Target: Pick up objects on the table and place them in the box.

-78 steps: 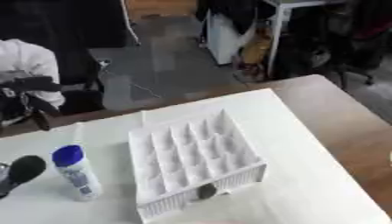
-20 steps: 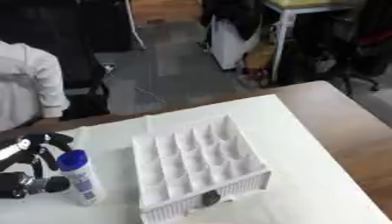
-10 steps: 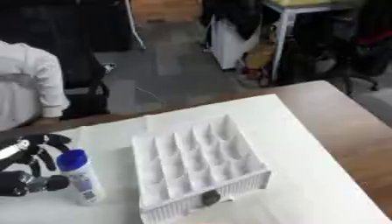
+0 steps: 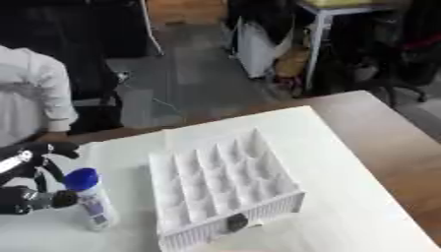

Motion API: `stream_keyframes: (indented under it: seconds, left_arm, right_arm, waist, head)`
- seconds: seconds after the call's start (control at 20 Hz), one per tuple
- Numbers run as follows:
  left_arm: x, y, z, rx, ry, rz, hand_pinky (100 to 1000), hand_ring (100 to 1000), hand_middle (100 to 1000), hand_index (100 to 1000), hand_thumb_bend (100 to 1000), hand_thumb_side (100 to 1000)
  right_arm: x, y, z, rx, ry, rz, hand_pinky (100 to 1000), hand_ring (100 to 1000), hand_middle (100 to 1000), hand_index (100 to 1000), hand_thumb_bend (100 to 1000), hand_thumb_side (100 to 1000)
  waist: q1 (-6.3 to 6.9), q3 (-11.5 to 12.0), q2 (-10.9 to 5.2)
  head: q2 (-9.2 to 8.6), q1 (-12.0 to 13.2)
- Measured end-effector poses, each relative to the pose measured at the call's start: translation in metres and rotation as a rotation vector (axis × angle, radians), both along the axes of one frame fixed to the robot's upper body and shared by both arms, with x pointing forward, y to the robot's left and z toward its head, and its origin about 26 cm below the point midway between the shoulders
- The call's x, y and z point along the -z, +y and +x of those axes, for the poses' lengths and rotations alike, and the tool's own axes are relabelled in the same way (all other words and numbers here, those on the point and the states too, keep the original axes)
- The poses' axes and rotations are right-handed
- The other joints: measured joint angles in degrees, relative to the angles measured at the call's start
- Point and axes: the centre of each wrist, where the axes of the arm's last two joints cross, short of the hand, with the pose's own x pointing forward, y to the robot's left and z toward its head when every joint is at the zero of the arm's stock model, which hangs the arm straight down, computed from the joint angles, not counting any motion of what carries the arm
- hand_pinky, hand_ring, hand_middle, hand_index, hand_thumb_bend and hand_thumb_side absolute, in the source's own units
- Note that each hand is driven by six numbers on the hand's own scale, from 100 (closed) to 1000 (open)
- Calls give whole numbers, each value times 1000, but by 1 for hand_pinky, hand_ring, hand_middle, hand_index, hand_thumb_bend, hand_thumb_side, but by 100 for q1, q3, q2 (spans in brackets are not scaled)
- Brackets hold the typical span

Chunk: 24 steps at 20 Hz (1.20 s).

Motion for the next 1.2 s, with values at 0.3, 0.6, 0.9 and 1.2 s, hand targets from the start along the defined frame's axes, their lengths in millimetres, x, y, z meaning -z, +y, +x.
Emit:
stream_keyframes:
  seconds: [0.3, 0.6, 0.9, 1.2]
  left_arm:
    - [-1, 3, 4, -12, 9, 20, 510, 672, 901, 980, 1000, 611]
    - [1, 9, 9, -21, 56, 72, 544, 712, 906, 982, 1000, 592]
    - [3, 14, 15, -19, 104, 118, 570, 738, 914, 985, 1000, 574]
    - [7, 20, 21, -9, 147, 161, 585, 748, 916, 984, 1000, 559]
  right_arm:
    - [0, 0, 0, -1, 0, 1, 388, 451, 431, 580, 100, 1000]
    - [0, 0, 0, -4, 1, 2, 388, 451, 430, 581, 100, 1000]
    - [0, 1, 0, -11, 1, 1, 389, 452, 430, 581, 100, 1000]
    - [1, 1, 0, -17, 1, 0, 389, 452, 429, 582, 100, 1000]
  waist:
    - [2, -6, 0]
    - [5, -29, 0]
    - [6, -33, 0]
    - [8, -58, 7]
  head:
    - [15, 0]
    - [15, 1]
    - [15, 44]
    - [15, 50]
